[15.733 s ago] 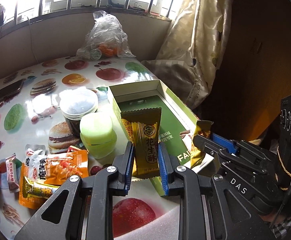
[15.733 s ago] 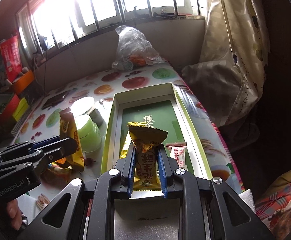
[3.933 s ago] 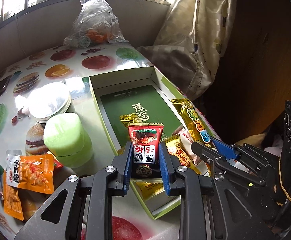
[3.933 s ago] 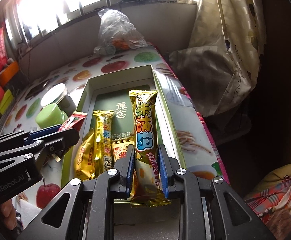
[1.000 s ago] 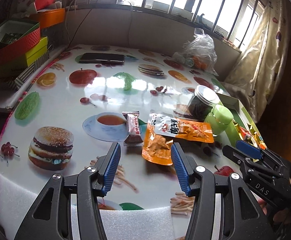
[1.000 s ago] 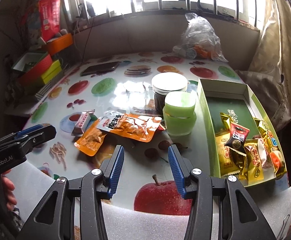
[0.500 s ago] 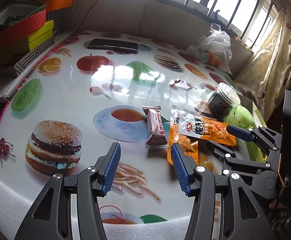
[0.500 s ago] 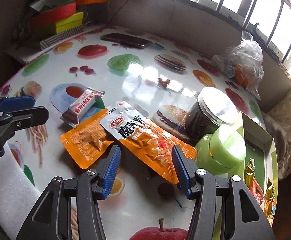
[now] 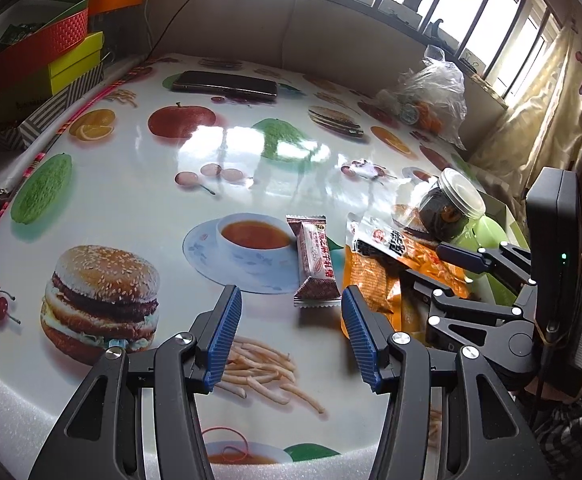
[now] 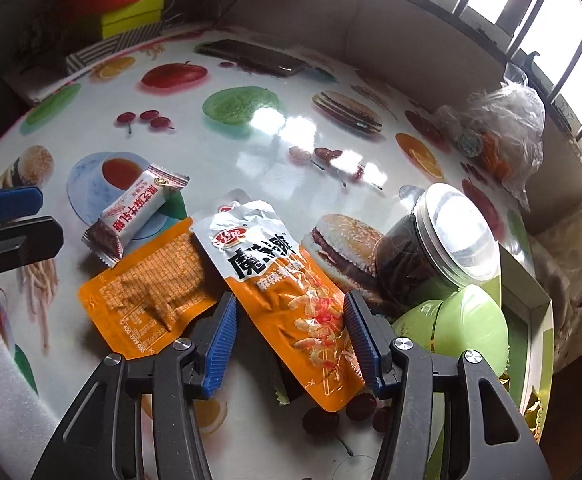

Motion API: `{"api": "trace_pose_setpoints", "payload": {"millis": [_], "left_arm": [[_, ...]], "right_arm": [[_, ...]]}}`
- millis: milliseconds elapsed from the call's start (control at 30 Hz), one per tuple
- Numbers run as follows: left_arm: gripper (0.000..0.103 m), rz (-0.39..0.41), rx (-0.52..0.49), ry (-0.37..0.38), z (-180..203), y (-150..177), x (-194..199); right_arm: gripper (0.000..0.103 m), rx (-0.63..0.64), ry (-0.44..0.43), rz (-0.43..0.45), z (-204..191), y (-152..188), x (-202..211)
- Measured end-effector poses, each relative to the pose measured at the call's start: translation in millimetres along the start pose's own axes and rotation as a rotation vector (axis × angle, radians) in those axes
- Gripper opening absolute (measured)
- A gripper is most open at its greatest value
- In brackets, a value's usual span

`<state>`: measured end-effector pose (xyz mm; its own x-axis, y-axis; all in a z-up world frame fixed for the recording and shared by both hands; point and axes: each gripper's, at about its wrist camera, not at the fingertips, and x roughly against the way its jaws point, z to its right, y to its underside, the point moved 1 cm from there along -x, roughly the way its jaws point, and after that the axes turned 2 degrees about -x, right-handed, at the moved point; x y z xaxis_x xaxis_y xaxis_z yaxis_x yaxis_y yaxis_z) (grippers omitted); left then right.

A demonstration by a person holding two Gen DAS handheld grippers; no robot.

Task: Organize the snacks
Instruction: 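Close the right gripper on the edge of an orange konjac-strip packet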

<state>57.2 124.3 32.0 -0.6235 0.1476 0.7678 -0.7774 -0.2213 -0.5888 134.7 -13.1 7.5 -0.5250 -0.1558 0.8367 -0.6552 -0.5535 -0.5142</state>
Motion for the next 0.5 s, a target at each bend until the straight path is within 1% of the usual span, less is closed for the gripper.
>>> {"api": "trace_pose_setpoints", "payload": {"millis": [67,100,167,200,300,400,500], "left_arm": [[0.053,-0.002,0.0,-0.002,-1,-1,-2],[0.053,-0.004,-0.001,-0.003,-1,-2,-3],[0.053,-0.009,-0.004,-0.001,0,-2,-4],[0.053,-0.012,-0.009,0.004,1,-2,-5],[0.053,-0.014,-0.031,0.019,6,-4,-5],[0.053,-0.024,-0.057,0.031,12,-5,-6],[0.053,-0.033,-0.075,0.059,19,-7,-8]], "right_arm": [[0.042,-0.035,-0.004,0.005,3,0,-1],[0.037,-0.046,-0.002,0.009,2,1,0],[0.031,-0.05,0.007,0.025,1,1,3],[0.026,-0.052,0.007,0.033,0,1,5],[0.018,-0.059,0.009,0.055,-2,0,13],[0.014,-0.076,0.024,0.07,0,1,20],[0.01,-0.12,0.023,0.096,6,5,30]]}}
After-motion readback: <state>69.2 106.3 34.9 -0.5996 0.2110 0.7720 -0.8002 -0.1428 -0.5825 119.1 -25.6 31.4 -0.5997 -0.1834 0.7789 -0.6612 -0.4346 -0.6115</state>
